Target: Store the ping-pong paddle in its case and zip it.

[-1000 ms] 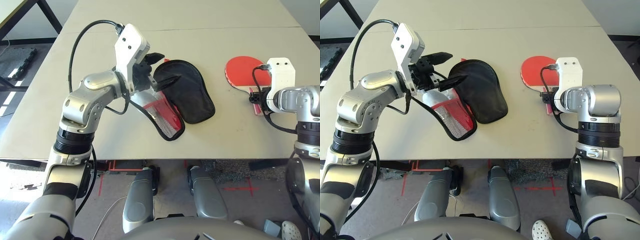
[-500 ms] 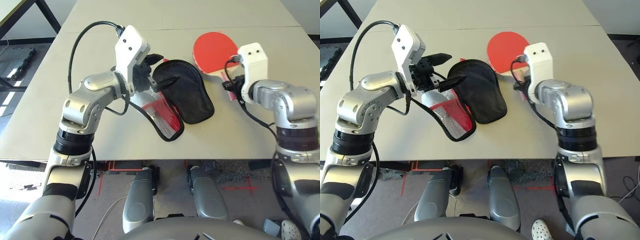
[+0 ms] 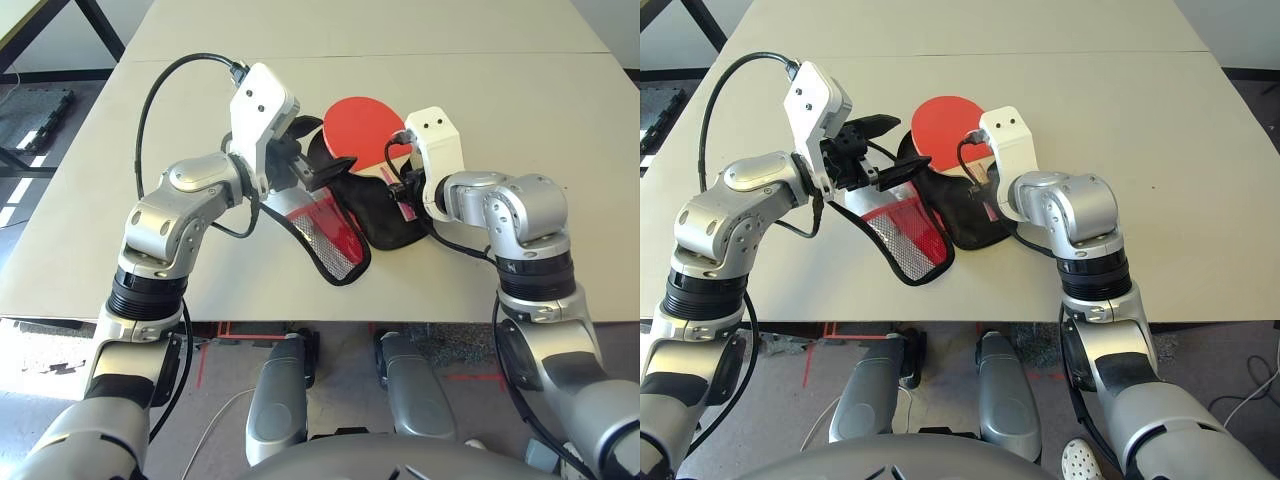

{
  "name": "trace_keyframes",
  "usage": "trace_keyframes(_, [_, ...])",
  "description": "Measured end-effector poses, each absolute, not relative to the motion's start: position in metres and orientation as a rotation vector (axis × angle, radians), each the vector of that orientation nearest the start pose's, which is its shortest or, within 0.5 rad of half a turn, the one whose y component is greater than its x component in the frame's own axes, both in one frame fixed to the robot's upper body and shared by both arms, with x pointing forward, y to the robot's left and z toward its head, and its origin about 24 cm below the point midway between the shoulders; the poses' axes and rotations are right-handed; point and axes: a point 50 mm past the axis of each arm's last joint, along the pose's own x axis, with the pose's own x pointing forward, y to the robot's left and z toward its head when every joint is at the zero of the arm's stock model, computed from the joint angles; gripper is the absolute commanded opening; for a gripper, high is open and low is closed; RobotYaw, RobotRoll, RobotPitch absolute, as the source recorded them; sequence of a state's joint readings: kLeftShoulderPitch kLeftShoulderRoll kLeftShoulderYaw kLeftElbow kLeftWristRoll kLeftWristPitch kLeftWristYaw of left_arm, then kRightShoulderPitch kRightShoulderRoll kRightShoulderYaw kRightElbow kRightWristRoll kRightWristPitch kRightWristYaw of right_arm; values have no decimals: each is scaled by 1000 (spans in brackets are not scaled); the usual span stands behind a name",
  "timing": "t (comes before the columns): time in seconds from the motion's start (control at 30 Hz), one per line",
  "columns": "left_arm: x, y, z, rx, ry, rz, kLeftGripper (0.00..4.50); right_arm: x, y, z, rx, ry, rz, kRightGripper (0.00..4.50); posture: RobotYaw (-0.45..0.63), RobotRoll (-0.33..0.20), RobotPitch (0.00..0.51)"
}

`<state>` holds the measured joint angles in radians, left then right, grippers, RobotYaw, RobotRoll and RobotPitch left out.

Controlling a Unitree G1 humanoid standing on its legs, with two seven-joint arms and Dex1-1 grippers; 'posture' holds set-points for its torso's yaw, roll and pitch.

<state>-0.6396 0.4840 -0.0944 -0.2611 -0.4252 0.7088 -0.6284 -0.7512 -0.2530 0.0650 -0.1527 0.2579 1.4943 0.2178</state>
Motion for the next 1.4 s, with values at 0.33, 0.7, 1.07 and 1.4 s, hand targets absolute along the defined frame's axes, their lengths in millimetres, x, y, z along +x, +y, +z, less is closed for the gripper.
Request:
trace_keyframes(0.33, [300, 122, 208, 228, -33, -911, 4500, 307, -112, 161, -140, 701, 491, 1041, 58, 0, 225])
trace_keyframes(0.7, [300, 122, 208, 228, -33, -911, 4500, 304, -108, 161, -134, 704, 520, 1041, 61, 0, 223])
trace_keyframes(1.07, [301, 122, 208, 230, -32, -910, 4500, 305, -105, 159, -131, 705, 498, 2424, 65, 0, 222])
trace_keyframes(1.4, [302, 139, 223, 236, -55, -852, 4500, 296, -129, 156, -83, 671, 577, 4472, 80, 0, 223])
